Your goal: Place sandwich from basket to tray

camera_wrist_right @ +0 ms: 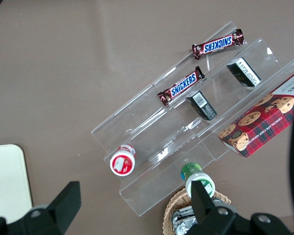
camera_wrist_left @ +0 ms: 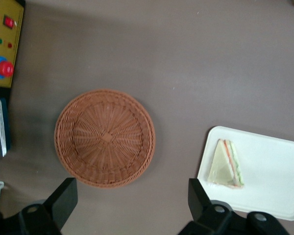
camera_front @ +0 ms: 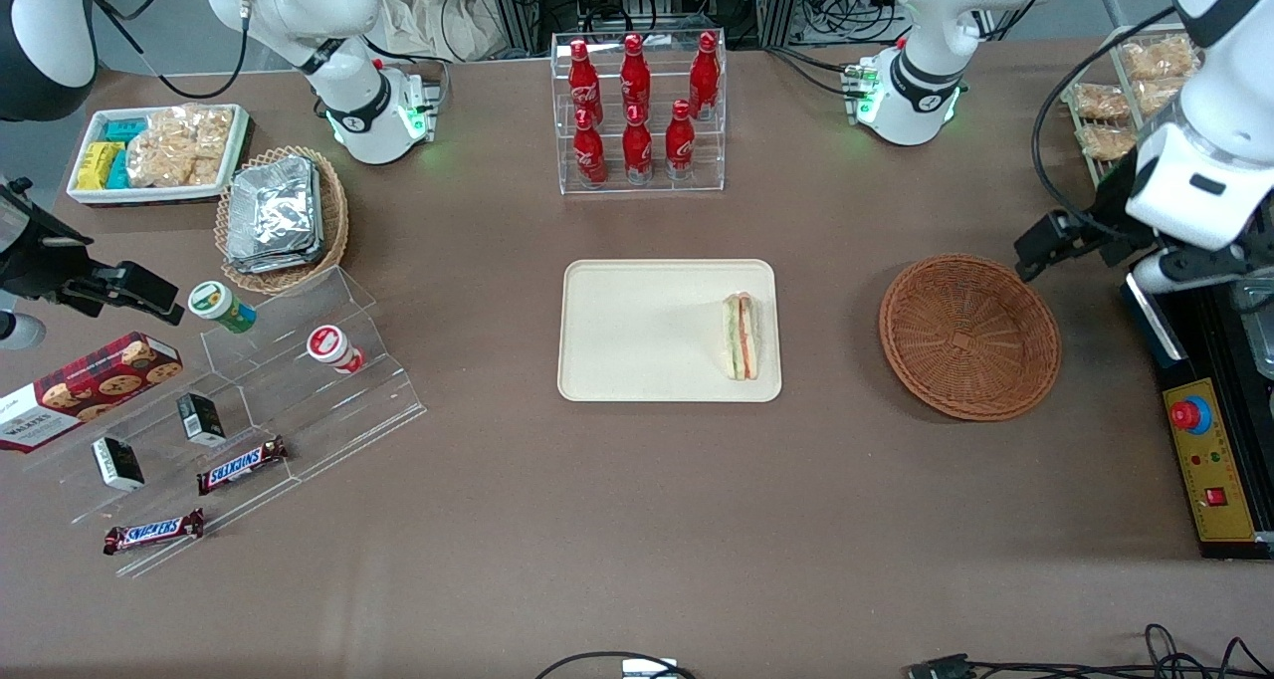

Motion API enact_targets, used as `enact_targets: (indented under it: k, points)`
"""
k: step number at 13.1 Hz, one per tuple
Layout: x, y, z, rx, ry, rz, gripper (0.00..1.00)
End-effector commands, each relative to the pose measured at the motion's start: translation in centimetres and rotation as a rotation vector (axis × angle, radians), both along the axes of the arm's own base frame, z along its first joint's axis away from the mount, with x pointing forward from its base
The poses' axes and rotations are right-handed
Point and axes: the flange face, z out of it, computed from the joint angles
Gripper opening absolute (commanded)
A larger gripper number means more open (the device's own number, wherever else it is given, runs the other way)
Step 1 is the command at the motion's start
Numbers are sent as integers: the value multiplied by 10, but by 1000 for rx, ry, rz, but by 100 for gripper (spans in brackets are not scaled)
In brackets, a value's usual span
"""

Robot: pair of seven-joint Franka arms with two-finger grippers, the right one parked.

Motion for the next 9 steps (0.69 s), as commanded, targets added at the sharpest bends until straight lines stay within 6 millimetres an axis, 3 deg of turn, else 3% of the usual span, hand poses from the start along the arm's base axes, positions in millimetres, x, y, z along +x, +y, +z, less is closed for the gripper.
enact_targets:
  k: [1,9]
  points:
    - [-13,14,-6,-38,-2,26,100]
    - [1,29,0,-7,13,-19,100]
